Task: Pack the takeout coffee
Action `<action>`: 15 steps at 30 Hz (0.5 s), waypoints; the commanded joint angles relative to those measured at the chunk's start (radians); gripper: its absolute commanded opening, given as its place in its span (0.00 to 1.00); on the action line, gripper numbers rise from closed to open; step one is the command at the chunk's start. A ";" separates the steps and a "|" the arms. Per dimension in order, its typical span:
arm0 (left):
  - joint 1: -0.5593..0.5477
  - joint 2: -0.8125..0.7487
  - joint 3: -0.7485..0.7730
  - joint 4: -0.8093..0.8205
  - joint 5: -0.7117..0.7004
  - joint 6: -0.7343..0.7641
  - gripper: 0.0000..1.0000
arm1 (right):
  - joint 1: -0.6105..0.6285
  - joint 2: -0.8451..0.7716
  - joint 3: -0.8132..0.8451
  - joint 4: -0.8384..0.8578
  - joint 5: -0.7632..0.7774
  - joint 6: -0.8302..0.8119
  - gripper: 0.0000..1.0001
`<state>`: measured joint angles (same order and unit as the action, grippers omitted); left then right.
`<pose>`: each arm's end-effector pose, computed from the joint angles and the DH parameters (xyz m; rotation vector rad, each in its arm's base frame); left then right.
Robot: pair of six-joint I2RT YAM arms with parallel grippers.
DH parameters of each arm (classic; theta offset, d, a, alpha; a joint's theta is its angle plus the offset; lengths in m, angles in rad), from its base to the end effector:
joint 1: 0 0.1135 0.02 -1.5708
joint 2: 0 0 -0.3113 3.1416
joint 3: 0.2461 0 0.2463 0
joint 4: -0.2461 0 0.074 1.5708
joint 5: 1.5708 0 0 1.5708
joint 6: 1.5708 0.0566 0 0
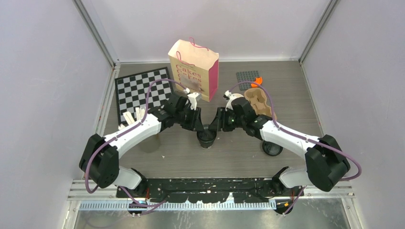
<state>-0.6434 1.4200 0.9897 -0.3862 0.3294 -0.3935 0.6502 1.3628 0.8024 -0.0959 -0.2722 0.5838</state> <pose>0.2312 -0.1963 0.2832 0.4768 2.4699 -0.8551 0.2230 0.1887 0.2635 -0.2389 2.3694 0.9418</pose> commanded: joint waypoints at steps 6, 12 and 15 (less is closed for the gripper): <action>0.003 0.011 -0.089 0.022 0.068 0.018 0.33 | -0.005 -0.055 -0.063 -0.020 -0.028 0.018 0.42; 0.004 -0.001 -0.101 0.014 0.061 0.025 0.34 | -0.006 -0.069 -0.119 0.030 -0.041 0.050 0.37; 0.004 0.004 -0.111 0.003 0.041 0.030 0.35 | -0.007 -0.076 -0.178 0.078 -0.019 0.077 0.35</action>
<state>-0.6361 1.4101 0.9279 -0.2916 0.4053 -0.3931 0.6422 1.2949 0.7052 -0.0158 -0.3099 0.6388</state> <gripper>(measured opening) 0.345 0.382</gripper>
